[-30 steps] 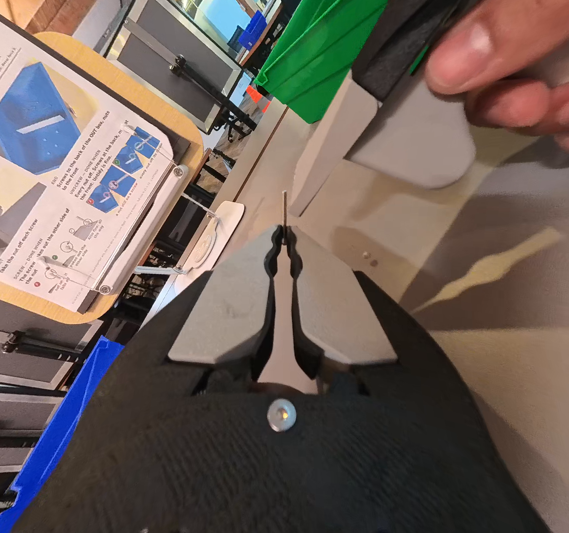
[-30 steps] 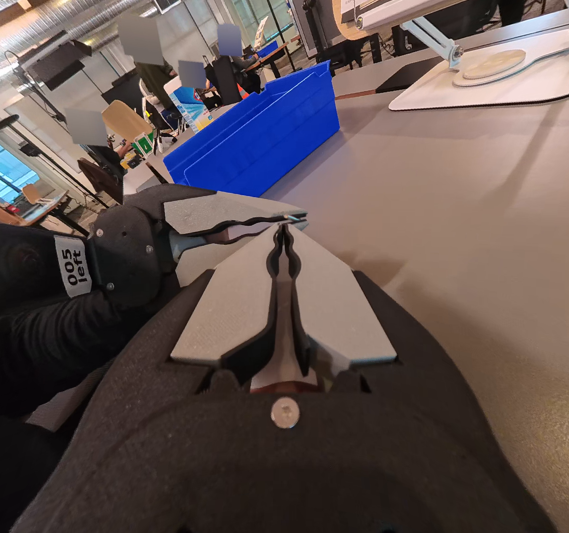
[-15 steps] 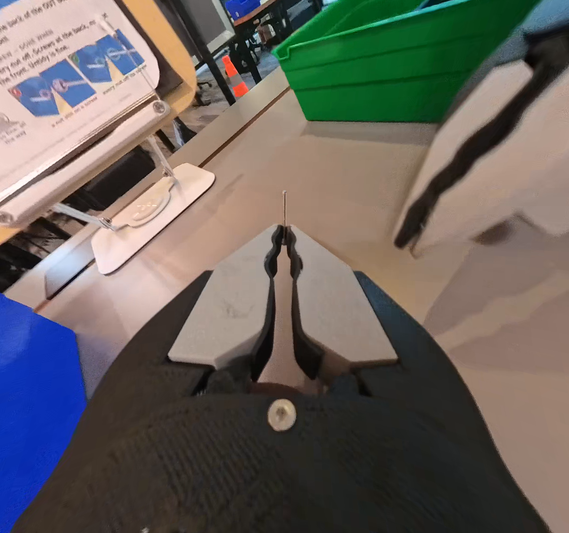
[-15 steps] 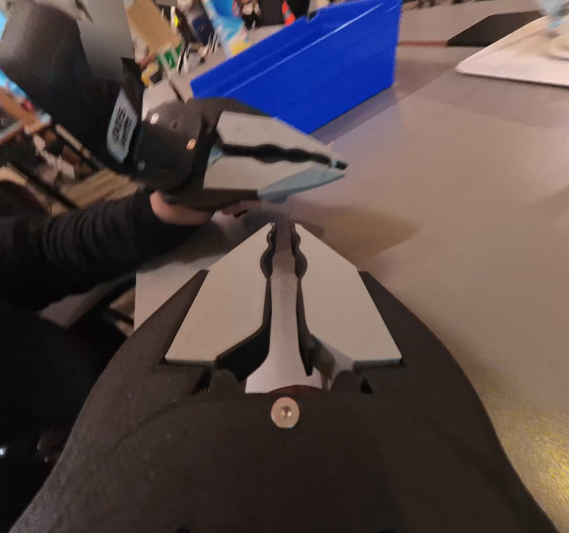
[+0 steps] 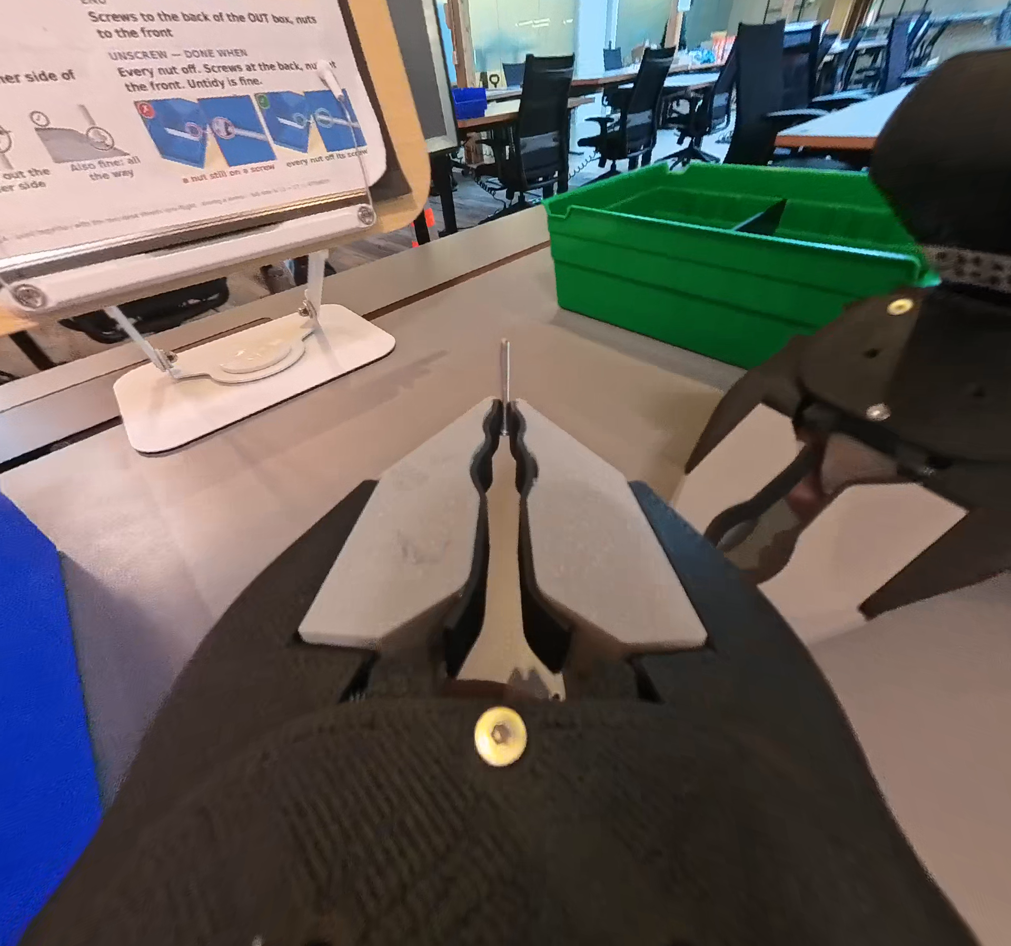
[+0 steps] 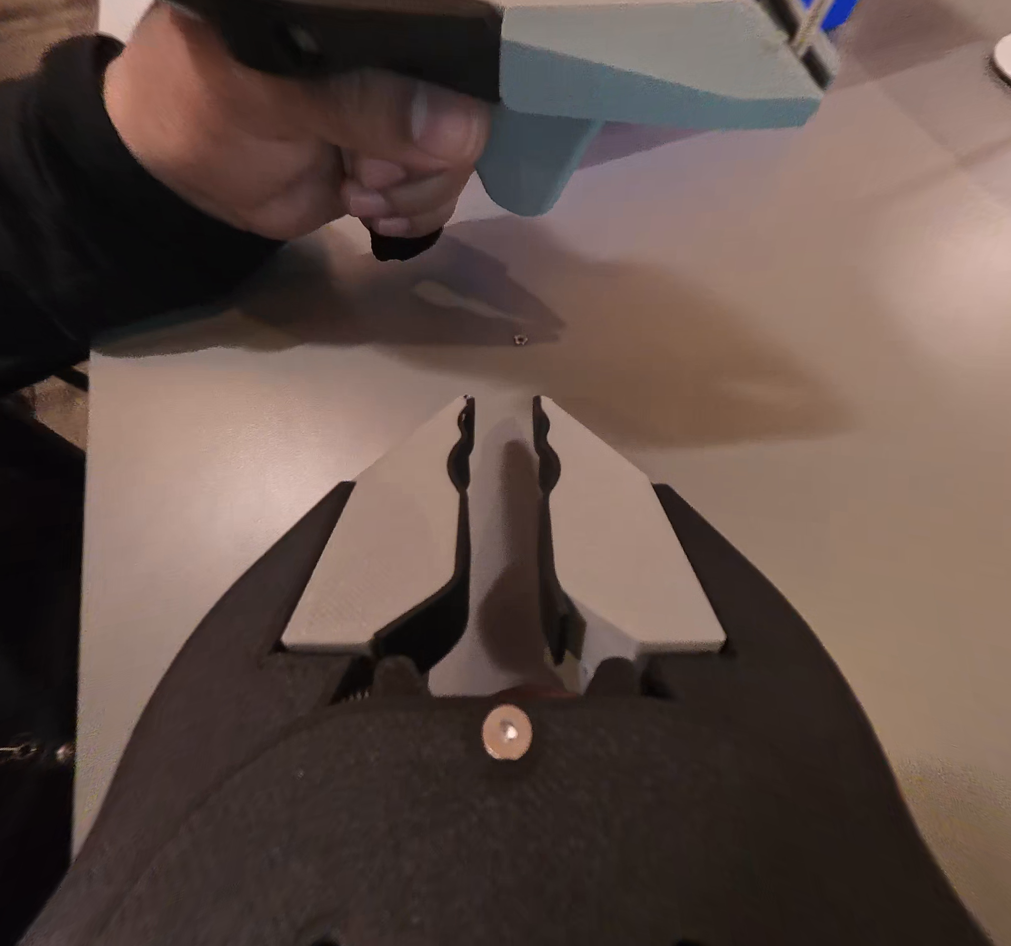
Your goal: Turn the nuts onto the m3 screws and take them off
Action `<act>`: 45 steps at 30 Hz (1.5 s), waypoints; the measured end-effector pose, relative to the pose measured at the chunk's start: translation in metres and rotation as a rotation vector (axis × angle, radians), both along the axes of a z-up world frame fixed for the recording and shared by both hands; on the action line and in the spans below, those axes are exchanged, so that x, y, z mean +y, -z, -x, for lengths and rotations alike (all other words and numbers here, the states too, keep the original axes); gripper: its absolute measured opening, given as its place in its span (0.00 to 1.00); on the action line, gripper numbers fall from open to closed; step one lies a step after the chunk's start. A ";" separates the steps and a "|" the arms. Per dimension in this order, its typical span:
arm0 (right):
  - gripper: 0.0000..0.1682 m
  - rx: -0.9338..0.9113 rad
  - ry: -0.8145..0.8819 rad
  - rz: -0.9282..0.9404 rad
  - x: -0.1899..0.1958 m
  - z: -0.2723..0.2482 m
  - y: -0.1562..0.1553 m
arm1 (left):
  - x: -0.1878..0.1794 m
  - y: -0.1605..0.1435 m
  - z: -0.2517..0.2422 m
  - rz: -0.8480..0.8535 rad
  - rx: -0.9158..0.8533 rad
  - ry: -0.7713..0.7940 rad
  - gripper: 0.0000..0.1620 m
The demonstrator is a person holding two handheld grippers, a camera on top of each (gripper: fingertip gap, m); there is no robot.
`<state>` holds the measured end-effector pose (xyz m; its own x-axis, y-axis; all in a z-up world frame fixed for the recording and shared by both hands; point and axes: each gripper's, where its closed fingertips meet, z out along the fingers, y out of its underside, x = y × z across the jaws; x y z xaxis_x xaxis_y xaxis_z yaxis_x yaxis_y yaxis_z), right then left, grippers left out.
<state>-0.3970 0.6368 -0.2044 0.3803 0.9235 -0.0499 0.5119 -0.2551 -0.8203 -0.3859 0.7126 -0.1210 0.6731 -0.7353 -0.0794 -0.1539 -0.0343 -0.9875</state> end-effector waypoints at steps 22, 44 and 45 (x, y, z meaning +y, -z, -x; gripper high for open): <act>0.07 -0.153 -0.264 -0.052 0.023 0.038 0.022 | 0.012 -0.011 0.024 0.085 -0.133 -0.070 0.00; 0.01 -0.164 -0.268 -0.063 0.023 0.035 0.022 | 0.012 -0.007 0.022 0.088 -0.103 -0.064 0.00; 0.01 -0.164 -0.266 -0.064 0.024 0.034 0.022 | 0.012 -0.007 0.022 0.088 -0.102 -0.065 0.00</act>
